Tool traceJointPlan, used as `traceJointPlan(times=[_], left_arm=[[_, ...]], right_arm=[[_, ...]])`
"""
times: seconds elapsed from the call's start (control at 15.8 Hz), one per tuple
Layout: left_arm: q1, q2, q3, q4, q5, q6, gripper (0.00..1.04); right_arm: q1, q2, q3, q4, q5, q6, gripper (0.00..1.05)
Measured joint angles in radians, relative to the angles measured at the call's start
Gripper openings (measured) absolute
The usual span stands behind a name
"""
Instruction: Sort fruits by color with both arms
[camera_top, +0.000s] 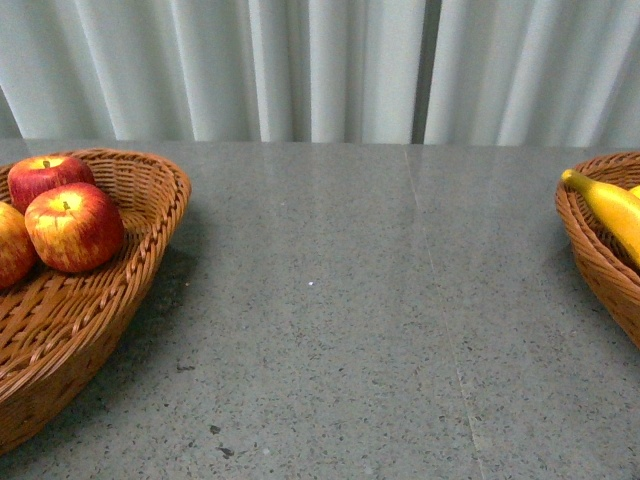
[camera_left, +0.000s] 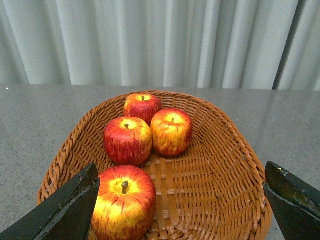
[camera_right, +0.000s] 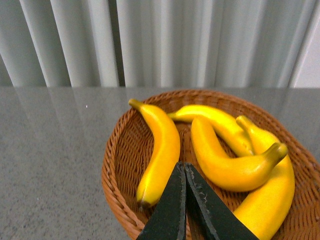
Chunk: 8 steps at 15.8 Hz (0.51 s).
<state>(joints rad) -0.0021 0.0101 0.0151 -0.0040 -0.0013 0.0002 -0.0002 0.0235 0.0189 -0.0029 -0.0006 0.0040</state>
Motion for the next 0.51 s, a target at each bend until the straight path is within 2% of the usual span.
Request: traceJointPlan(times=[0.51], left_arm=[[0.0,0.0,0.0,0.0,0.001,0.0,0.98]], right_arm=[[0.0,-0.019,-0.006,-0.001,0.001,-0.001,0.02]])
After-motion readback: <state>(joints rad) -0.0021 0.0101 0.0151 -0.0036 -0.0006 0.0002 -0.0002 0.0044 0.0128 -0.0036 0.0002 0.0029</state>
